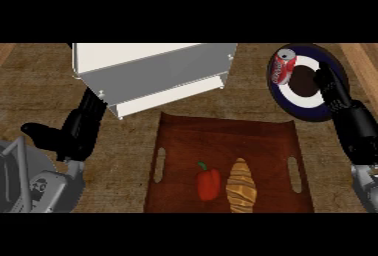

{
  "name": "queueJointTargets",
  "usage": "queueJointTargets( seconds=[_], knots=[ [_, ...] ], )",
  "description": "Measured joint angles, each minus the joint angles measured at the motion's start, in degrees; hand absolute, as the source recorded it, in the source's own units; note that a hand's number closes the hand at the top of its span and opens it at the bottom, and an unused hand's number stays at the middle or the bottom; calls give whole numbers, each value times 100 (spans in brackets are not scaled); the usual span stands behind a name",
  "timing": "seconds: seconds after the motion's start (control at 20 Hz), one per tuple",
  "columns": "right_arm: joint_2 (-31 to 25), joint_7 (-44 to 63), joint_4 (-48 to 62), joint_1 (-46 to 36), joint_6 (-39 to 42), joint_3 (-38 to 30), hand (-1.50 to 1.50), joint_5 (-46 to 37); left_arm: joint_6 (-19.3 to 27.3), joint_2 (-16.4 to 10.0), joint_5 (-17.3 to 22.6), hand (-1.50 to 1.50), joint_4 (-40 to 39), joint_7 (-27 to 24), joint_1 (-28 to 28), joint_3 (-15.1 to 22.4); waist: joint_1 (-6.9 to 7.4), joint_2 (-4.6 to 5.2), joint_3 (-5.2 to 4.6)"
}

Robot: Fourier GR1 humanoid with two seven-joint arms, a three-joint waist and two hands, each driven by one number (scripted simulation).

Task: Pick the bell pepper from the tray and place it in the tiered shelf

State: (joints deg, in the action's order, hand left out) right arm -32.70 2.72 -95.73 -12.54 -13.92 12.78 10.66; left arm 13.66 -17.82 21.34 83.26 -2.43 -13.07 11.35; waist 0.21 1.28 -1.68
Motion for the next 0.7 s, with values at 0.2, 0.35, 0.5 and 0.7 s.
queueJointTargets(
  seconds=[0.2,0.35,0.5,0.7],
  knots=[
    [497,250,-79,-324,163,656,150,-92,172,-157,-158,0,-6,63,11,-149,110,-76,105],
    [969,496,28,-603,-8,1181,-150,-373,352,-316,-370,0,37,131,36,-180,239,-107,132],
    [1712,582,333,-590,-348,1291,-150,-218,471,-384,-482,0,203,254,213,-159,215,-112,156],
    [2053,329,373,-671,135,1246,-150,229,609,-443,-588,0,555,421,459,-222,121,-124,166]
  ],
)
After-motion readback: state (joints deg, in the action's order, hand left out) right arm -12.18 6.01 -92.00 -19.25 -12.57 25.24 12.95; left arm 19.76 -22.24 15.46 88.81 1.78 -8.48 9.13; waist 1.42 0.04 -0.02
